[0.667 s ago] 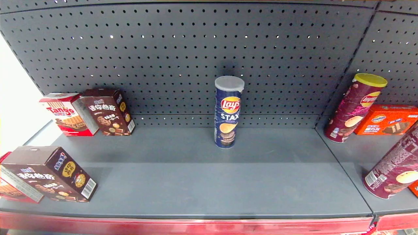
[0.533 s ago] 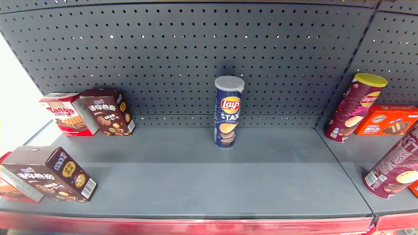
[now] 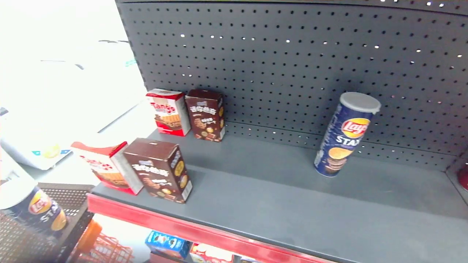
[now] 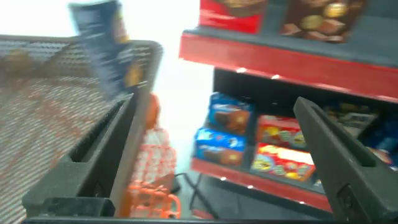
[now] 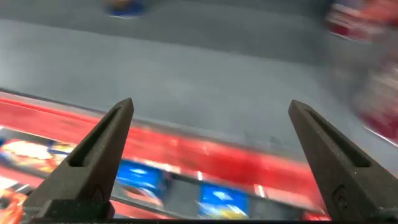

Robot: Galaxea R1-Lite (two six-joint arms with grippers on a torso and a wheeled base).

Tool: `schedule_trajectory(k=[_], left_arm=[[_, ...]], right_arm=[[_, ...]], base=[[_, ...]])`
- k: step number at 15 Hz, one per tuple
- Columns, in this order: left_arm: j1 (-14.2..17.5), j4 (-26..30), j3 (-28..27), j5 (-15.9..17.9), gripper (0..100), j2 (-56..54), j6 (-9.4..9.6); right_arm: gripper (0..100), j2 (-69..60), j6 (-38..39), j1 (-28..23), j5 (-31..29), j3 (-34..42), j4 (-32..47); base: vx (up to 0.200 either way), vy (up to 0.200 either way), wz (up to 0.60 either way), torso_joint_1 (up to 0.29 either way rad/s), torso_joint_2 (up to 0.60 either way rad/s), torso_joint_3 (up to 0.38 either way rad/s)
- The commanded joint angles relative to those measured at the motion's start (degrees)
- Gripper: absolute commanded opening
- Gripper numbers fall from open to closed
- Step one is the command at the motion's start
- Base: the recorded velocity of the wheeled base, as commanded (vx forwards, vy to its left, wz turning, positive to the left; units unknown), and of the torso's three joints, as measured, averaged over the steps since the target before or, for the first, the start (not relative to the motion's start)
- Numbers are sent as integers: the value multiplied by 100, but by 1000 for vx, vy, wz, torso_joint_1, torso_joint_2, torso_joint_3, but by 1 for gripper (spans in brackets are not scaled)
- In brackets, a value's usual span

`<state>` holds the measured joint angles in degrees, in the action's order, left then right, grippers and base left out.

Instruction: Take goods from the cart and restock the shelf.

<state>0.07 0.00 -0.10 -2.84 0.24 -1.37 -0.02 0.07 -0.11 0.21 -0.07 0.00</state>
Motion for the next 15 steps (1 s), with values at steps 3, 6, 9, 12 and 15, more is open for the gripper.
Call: schedule_trajectory(k=[3,6,9,12,15], left_arm=[[1,0,1,-6,100,2,-4],[1,0,1,-24,100,2,13],[1,0,1,3,100,2,31],[1,0,1,12,100,2,31],[1,0,1,12,100,2,40]], right_arm=[[100,2,1,2,-3,-1,0],[100,2,1,2,-3,7,0],[100,2,1,2,-3,7,0],[100,2,-7,2,-3,7,0],[100,2,-7,2,-3,7,0]], base=[[0,0,600,4,1,1],[0,0,600,4,2,1],[0,0,0,0,0,0],[0,0,0,0,0,0],[0,0,0,0,0,0]])
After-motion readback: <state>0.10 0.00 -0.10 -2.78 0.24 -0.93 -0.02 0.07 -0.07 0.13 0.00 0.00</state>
